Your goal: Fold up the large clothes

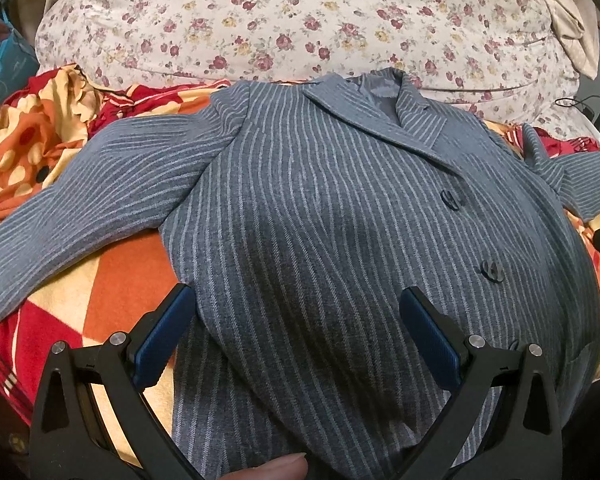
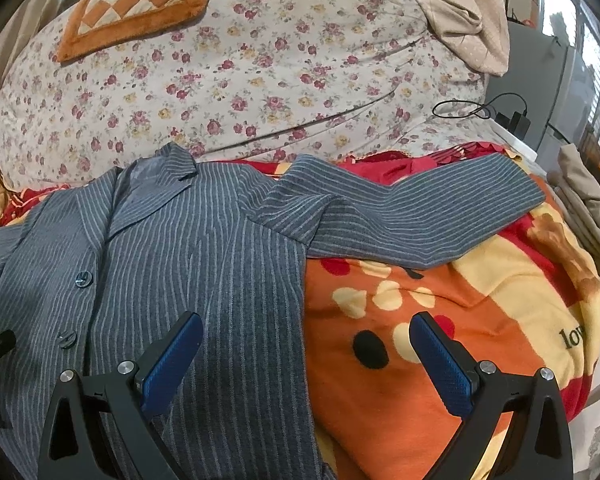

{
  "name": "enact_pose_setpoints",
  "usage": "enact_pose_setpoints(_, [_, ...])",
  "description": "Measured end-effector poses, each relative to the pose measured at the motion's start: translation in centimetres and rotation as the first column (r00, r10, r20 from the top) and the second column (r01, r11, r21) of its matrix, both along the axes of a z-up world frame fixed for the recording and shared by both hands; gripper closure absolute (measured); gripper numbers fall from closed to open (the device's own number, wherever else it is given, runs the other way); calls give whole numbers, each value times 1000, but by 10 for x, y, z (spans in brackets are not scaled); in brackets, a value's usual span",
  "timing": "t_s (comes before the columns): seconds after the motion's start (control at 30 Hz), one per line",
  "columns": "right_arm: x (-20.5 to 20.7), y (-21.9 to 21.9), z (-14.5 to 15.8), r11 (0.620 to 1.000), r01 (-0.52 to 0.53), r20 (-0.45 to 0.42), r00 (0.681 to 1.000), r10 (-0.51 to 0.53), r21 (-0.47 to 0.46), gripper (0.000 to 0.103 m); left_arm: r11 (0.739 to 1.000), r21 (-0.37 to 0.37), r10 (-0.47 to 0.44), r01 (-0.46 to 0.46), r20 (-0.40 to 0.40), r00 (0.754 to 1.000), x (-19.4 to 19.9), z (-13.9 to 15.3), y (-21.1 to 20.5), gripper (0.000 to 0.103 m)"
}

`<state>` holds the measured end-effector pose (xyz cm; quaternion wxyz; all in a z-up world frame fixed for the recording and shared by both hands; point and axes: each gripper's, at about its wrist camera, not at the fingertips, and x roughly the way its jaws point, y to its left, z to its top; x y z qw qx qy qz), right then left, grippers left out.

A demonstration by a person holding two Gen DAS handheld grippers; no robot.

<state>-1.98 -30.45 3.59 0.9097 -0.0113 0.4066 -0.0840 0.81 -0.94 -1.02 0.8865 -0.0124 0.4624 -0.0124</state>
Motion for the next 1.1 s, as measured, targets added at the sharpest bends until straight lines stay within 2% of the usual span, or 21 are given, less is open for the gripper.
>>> enact_pose_setpoints(0.1, [1,1,-1,1000,-1,-3,1000,1,-13,1,1000,8,-10,10,12,1000,-1,1,-2,0])
enact_pose_setpoints(0.33, [2,-7,-2,1000,26,-12,1000,-26,-1,1,1000,-5,-24,25,100,995,-1,8,-3,0])
enact_pose_setpoints(0.53, [-1,-6,1,999,31,-12,999,-31,18,1,998,-28,-47,49,92,995,-2,16,-1,0])
enact_pose_setpoints(0.67, [-4,-4,5,999,30,0,1000,-30,20,1,1000,21,10,-14,171,985,-9,31,11,1])
enact_pose_setpoints(0.83, [-7,0,10,999,27,13,1000,-28,44,1,989,-87,133,-118,188,973,-10,58,60,1])
enact_pose_setpoints(0.97, [-9,13,24,995,-68,86,994,62,70,1,962,-149,259,-231,217,941,-25,91,119,1])
enact_pose_setpoints(1.07, [-5,26,41,961,-249,125,964,234,122,1,939,-171,332,-299,221,917,-44,104,172,1])
enact_pose_setpoints(1.1, [-1,34,46,932,-339,123,938,324,131,1,932,-170,351,-319,220,910,-52,103,187,1])
